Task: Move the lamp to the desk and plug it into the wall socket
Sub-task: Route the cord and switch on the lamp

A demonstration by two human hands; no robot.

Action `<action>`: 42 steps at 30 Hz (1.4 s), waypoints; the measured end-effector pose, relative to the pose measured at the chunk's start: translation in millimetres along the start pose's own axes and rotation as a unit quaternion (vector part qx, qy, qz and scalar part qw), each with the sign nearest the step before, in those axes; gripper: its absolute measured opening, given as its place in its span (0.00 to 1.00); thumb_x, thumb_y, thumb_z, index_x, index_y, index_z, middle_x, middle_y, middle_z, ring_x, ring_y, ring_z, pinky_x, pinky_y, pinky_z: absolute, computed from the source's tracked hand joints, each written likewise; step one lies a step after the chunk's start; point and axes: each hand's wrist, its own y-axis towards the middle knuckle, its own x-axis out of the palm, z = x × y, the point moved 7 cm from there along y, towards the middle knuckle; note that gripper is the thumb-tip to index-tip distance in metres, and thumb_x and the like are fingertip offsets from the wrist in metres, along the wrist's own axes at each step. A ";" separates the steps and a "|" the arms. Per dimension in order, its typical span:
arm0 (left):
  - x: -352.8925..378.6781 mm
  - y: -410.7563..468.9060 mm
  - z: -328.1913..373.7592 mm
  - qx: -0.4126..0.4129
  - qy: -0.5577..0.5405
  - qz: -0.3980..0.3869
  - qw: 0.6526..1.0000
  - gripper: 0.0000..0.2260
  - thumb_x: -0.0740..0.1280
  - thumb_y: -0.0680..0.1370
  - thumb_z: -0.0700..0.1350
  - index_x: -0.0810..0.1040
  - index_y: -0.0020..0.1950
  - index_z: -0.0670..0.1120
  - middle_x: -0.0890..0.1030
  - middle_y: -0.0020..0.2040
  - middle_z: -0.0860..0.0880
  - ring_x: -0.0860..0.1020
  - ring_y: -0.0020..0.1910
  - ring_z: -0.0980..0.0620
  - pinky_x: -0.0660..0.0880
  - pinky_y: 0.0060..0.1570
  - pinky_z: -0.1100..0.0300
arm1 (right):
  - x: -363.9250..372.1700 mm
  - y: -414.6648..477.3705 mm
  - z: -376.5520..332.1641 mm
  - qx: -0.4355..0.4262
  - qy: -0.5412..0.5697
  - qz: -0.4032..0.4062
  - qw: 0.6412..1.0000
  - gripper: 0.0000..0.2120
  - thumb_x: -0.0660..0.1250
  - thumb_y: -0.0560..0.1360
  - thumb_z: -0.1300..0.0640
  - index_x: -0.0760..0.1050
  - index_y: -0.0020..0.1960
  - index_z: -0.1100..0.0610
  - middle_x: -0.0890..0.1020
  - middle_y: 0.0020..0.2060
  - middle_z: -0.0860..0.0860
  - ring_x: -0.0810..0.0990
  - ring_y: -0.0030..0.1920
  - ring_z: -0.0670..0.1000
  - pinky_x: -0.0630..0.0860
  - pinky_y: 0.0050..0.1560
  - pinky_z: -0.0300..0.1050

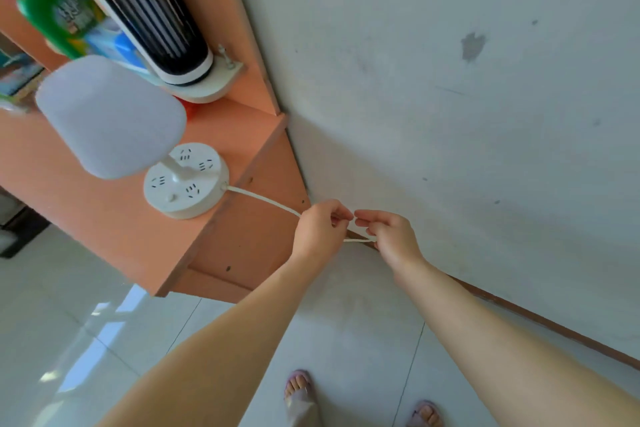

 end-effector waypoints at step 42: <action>-225.6 -41.9 -120.5 -0.023 0.167 0.183 0.969 0.31 0.56 0.70 0.25 0.70 0.70 0.46 0.69 0.68 0.42 0.77 0.52 0.39 0.75 0.47 0.53 | 238.1 -46.4 -112.4 -0.071 -0.160 -0.125 0.977 0.29 0.60 0.70 0.62 0.67 0.70 0.52 0.79 0.51 0.55 0.74 0.46 0.49 0.72 0.50 0.46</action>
